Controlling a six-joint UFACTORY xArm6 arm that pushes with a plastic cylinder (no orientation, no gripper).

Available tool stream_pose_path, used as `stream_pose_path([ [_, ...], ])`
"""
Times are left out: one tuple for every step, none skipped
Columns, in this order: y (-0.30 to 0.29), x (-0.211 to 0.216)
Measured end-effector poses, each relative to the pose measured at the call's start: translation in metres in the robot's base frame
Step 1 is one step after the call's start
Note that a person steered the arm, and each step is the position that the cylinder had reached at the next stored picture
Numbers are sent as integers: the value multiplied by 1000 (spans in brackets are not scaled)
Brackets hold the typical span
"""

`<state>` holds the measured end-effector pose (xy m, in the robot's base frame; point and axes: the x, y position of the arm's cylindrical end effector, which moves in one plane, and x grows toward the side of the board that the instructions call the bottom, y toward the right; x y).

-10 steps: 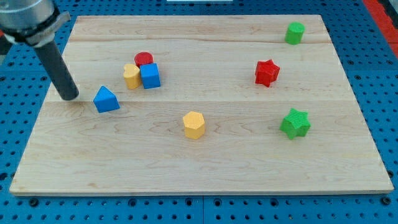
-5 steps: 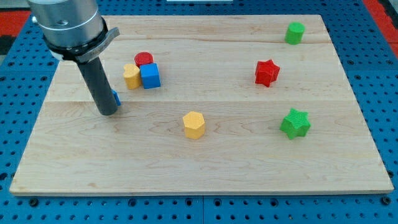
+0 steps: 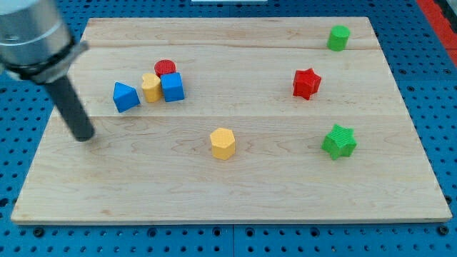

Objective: Push blue triangle closer to yellow heart

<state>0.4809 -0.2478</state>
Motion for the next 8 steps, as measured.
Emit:
stream_pose_path([
  [-23, -18],
  [-9, -32],
  [18, -37],
  [40, -51],
  [60, -59],
  [71, -59],
  [72, -59],
  [72, -29],
])
